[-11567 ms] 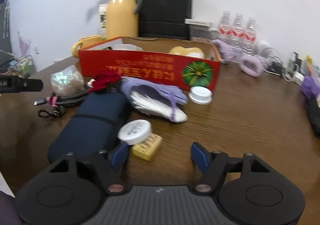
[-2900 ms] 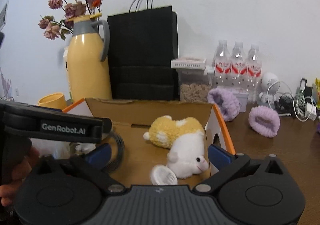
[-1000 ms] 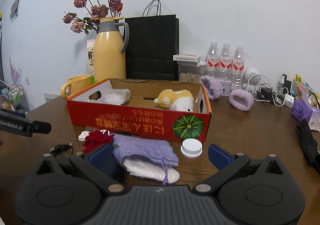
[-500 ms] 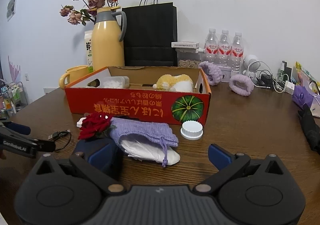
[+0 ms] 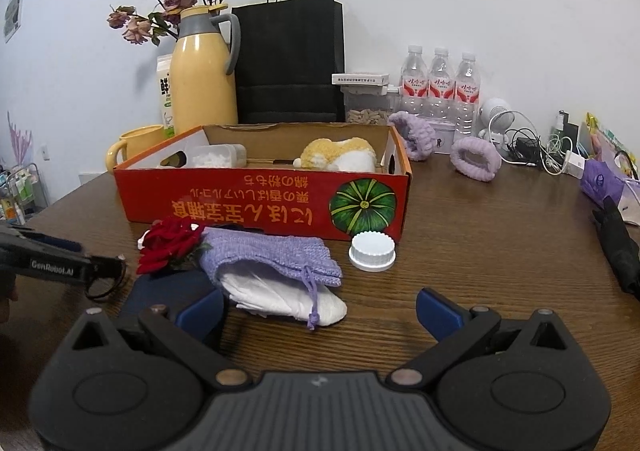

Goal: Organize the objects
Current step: 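Grasp the short black USB cable with the left tool, then grasp the purple mesh bag with the right tool while the left tool holds the USB cable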

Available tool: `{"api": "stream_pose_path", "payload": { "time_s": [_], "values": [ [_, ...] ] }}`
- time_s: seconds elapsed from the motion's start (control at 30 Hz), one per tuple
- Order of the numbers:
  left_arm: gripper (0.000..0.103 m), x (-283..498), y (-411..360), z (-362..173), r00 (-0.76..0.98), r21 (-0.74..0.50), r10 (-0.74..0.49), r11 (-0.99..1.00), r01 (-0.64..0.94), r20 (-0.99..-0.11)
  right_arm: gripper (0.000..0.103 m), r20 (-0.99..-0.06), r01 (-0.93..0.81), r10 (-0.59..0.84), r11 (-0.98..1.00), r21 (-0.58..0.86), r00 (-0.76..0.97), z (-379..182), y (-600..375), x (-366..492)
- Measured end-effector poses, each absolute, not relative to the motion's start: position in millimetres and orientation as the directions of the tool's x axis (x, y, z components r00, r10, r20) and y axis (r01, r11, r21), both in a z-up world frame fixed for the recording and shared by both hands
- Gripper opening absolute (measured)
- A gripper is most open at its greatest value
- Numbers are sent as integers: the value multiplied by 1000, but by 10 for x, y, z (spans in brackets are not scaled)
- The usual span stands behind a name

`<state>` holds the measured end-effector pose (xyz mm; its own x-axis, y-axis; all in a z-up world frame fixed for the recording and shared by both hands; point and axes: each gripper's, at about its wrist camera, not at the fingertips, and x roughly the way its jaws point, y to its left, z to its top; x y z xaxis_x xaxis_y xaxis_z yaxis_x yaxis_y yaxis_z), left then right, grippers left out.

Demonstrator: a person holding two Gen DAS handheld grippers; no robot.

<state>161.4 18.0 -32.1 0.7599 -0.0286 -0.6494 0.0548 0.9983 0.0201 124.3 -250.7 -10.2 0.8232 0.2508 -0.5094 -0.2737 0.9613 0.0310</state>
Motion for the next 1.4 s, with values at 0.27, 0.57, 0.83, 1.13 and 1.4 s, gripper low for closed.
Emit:
{"api": "stream_pose_path", "payload": {
  "time_s": [0.27, 0.57, 0.83, 1.13, 1.4],
  "values": [
    [13, 1561, 188, -305, 770, -34, -63, 998, 53, -636, 103, -511, -274, 250, 961, 29, 822, -110, -2507, 1245],
    [13, 1391, 228, -109, 817, -54, -53, 998, 27, -574, 103, -507, -274, 249, 961, 27, 825, -101, -2506, 1223],
    [13, 1307, 260, 57, 844, -62, -37, 998, 5, -536, 103, -491, -287, 265, 957, 31, 830, -47, -2492, 1228],
    [13, 1312, 289, 60, 842, -70, -32, 998, -7, -538, 102, -505, -353, 336, 933, 64, 795, 19, -2343, 1585],
    [13, 1326, 341, 58, 839, -78, -27, 997, -19, -543, 12, -518, -420, 444, 891, 170, 731, -6, -2331, 1663]
  ]
}}
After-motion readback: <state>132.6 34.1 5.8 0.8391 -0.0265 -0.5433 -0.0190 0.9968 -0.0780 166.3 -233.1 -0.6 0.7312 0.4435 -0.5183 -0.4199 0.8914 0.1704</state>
